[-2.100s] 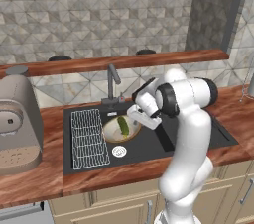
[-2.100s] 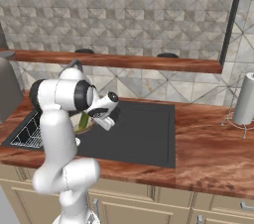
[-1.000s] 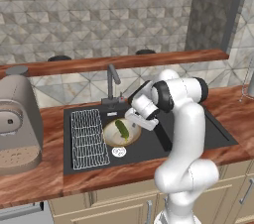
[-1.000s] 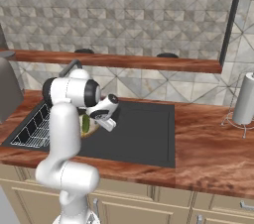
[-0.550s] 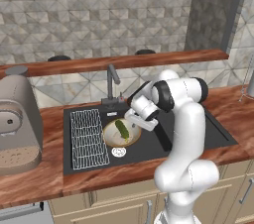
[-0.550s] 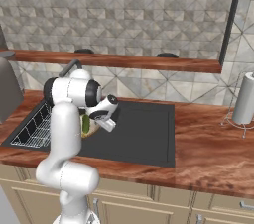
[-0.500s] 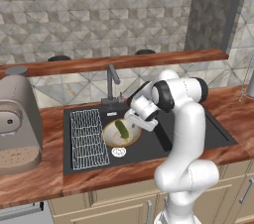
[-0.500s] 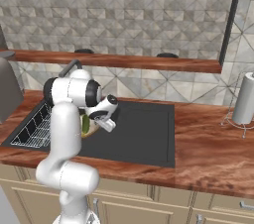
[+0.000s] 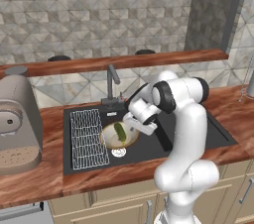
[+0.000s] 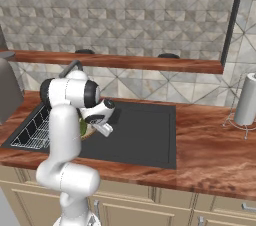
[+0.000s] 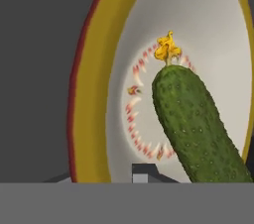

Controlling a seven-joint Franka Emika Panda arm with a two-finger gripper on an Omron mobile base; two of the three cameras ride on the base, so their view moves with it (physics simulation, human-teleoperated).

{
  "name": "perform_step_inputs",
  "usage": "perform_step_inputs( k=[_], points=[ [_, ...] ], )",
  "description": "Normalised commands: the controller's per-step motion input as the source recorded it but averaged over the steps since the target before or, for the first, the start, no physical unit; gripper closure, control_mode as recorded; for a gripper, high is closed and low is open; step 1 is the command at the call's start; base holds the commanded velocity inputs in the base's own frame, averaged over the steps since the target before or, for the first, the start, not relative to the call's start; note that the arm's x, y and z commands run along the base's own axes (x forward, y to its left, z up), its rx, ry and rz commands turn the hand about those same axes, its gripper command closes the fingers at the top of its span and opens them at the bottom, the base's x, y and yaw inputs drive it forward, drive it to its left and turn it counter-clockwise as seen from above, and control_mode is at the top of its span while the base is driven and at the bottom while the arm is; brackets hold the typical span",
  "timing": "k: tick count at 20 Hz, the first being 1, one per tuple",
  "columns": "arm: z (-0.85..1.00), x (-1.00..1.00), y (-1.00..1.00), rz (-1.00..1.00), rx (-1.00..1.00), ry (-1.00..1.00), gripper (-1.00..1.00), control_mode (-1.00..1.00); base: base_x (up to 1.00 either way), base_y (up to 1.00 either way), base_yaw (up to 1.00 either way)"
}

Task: Pick the cucumber from the cabinet and place it in the bowl. Then pick the bowl and place it in the sink. Then turn on the sink facuet.

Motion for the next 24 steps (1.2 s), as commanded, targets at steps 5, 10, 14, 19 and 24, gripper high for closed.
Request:
perform_step_inputs(
  k=[5, 10, 14, 19, 24],
  points=[
    [-0.52, -0.09, 0.00, 0.04, -0.01, -0.08, 1.00, -1.00, 0.00, 0.00, 0.00],
    [-0.51, -0.04, -0.01, 0.05, -0.02, -0.09, 1.00, -1.00, 0.00, 0.00, 0.00],
    [-0.47, -0.15, -0.03, 0.06, -0.02, -0.07, 1.00, -1.00, 0.00, 0.00, 0.00],
    [-0.19, -0.29, -0.01, 0.05, -0.01, -0.09, -1.00, -1.00, 0.00, 0.00, 0.00],
    [0.34, -0.21, -0.24, 0.01, 0.00, -0.08, -1.00, -1.00, 0.00, 0.00, 0.00]
  ],
)
